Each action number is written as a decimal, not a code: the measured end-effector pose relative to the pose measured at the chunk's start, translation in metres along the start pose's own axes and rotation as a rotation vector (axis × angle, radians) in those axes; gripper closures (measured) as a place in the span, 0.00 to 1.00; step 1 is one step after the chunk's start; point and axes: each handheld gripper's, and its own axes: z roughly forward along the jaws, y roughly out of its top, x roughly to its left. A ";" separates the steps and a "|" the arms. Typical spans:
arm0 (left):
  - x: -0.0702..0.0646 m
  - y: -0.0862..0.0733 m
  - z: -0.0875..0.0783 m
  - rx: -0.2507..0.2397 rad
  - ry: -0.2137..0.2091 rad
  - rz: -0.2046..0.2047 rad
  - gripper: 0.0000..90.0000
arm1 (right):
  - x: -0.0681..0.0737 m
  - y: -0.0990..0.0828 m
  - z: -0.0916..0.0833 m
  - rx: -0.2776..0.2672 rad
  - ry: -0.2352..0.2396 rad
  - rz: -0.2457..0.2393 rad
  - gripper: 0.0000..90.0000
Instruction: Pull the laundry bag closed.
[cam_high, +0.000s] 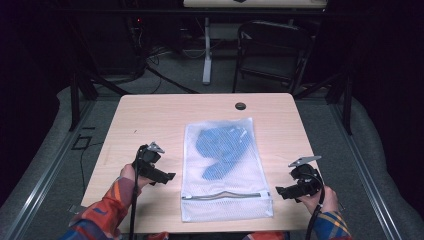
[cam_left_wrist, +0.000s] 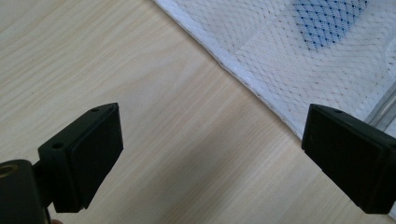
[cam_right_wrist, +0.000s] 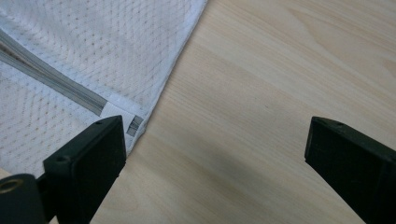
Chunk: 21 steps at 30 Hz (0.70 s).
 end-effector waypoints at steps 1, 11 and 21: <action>0.000 0.000 0.000 0.000 0.001 0.002 0.07 | 0.001 0.000 0.000 -0.005 0.005 0.001 0.06; -0.001 0.000 0.002 0.009 -0.021 0.011 0.07 | 0.013 0.005 -0.003 -0.020 0.034 -0.027 0.06; -0.006 0.003 0.004 0.014 -0.028 0.022 0.09 | 0.035 0.016 0.001 -0.037 0.107 -0.072 0.06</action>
